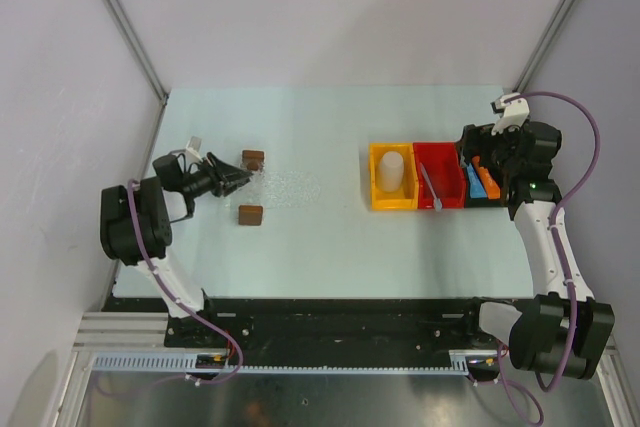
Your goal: Prepare toiletry sets of a toothbrush and toothpaste on the tray
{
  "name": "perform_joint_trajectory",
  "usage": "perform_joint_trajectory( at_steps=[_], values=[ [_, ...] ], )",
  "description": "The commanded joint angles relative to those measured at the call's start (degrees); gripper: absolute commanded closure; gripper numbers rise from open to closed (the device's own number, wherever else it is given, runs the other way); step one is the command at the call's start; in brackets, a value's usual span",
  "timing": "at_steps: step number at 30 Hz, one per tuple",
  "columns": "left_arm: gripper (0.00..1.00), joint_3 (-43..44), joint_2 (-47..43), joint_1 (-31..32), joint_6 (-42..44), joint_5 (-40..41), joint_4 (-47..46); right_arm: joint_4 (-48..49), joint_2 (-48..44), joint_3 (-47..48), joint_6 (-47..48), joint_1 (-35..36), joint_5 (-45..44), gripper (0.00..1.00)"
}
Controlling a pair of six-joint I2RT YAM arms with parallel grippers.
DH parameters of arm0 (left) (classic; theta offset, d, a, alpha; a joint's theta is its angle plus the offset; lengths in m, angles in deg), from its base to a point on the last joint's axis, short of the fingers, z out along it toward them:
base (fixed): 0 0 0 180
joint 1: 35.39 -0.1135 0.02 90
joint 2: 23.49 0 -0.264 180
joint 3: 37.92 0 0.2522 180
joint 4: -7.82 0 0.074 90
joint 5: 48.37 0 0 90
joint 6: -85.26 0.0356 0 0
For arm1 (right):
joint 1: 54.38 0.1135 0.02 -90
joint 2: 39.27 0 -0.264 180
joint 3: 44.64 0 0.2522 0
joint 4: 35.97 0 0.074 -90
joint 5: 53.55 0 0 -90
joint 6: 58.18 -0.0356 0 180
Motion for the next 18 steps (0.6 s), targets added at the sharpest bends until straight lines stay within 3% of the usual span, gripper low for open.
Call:
perform_joint_trajectory(
  at_steps=[1, 4, 7, 15, 18],
  values=[
    [0.5, -0.8, 0.0, -1.1, 2.2, -1.3, -2.4, 1.0, -0.1, 0.0, 0.6, 0.0, 1.0, 0.0],
    [0.39, -1.0, -0.9, -1.7, 4.0, -0.8, -1.4, 0.9, 0.0, 0.0, 0.6, 0.0, 0.9, 0.0],
    [0.28, -0.3, -3.3, -2.0, 10.3, 1.8, 7.8, 0.9, 0.1, 0.1, 0.6, 0.0, 1.0, 0.0],
    [0.23, 2.9, -10.4, -2.0, 30.4, 10.7, 29.9, 1.0, 0.8, 0.0, 0.6, 0.2, 0.9, 0.0],
    [0.23, 2.8, -13.9, -2.2, 35.0, 12.7, 33.8, 0.9, 0.9, 0.0, 0.7, 0.3, 0.8, 0.0]
  ],
)
